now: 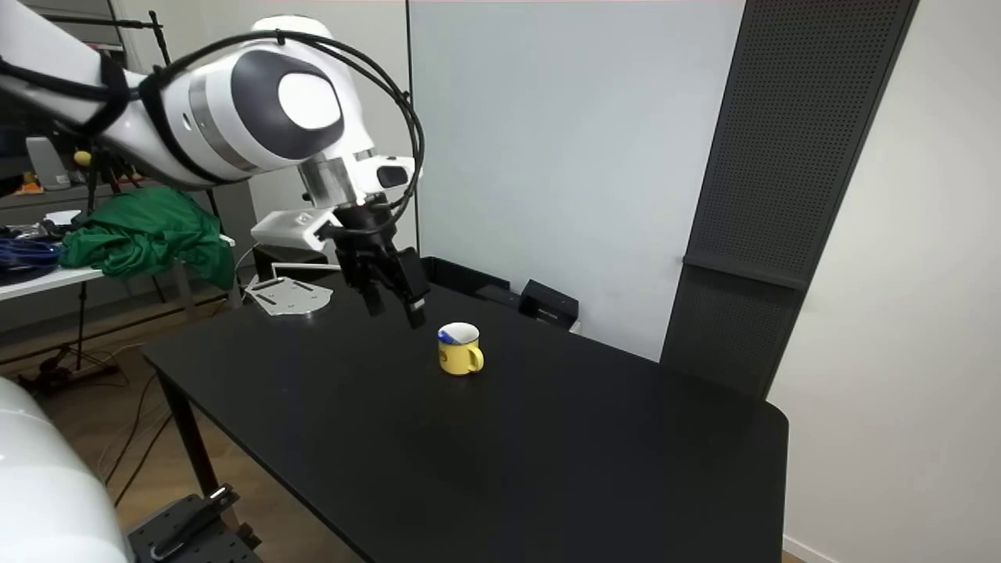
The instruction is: Put the marker on the table
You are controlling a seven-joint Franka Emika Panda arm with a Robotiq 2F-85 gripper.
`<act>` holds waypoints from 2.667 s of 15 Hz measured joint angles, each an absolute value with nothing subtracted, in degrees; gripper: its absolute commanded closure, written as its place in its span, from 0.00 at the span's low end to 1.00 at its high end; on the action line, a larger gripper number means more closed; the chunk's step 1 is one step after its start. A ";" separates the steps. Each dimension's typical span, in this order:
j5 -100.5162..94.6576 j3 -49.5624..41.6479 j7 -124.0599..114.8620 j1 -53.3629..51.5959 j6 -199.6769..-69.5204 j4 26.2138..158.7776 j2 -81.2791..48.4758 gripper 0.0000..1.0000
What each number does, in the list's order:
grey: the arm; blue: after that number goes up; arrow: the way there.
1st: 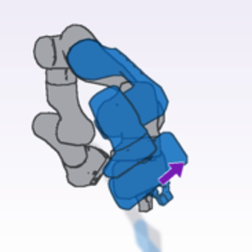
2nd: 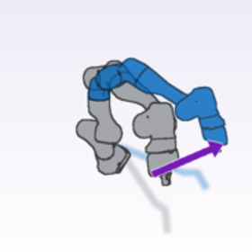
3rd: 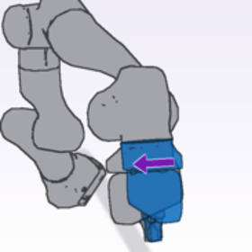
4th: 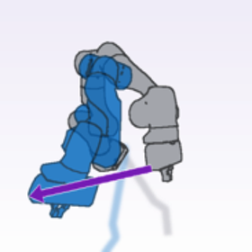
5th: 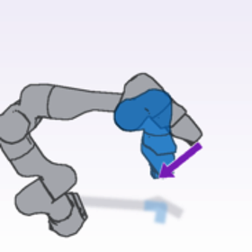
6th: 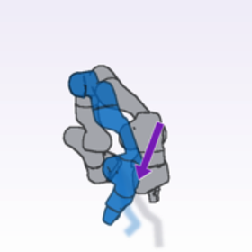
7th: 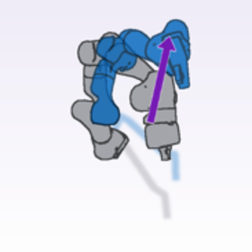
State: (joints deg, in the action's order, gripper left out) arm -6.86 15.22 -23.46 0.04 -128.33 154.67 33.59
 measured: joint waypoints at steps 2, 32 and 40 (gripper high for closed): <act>-8.87 14.08 -20.21 0.30 -136.32 154.66 30.02 0.00; -20.55 6.18 -12.43 -8.21 -152.03 130.65 -9.88 0.00; -29.13 2.25 -13.77 -13.49 -159.00 126.81 -17.87 0.00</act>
